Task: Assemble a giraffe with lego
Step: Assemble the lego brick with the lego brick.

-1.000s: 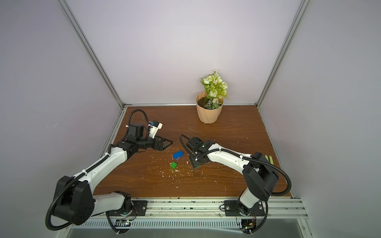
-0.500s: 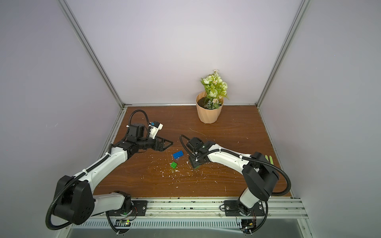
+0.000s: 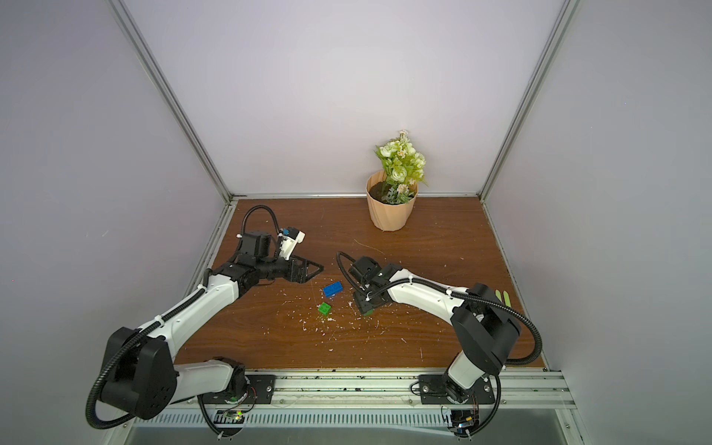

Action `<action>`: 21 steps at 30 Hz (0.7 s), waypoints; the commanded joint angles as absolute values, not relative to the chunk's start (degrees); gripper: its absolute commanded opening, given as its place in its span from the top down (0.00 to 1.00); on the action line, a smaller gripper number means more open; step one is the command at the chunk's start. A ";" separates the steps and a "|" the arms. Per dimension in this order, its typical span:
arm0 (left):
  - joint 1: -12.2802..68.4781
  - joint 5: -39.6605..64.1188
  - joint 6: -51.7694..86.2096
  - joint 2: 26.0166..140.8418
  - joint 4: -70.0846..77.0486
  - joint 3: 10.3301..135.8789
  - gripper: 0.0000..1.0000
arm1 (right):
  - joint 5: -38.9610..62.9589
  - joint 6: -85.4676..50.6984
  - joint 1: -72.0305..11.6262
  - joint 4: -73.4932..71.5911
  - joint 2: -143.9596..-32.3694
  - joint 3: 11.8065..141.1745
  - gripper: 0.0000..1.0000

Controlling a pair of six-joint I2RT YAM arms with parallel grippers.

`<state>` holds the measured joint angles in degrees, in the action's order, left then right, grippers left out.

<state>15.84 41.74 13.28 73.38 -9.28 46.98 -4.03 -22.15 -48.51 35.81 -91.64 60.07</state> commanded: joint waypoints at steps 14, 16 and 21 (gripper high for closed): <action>16.79 41.22 12.65 73.65 -9.84 48.64 0.01 | -4.09 -24.60 -49.48 36.75 -94.47 55.83 0.47; 16.85 41.22 12.58 73.80 -9.93 48.67 0.01 | -3.91 -24.99 -49.96 36.71 -94.95 55.94 0.47; 16.87 41.12 12.56 73.65 -10.02 48.58 0.01 | -4.78 -26.99 -50.63 37.33 -95.76 57.76 0.47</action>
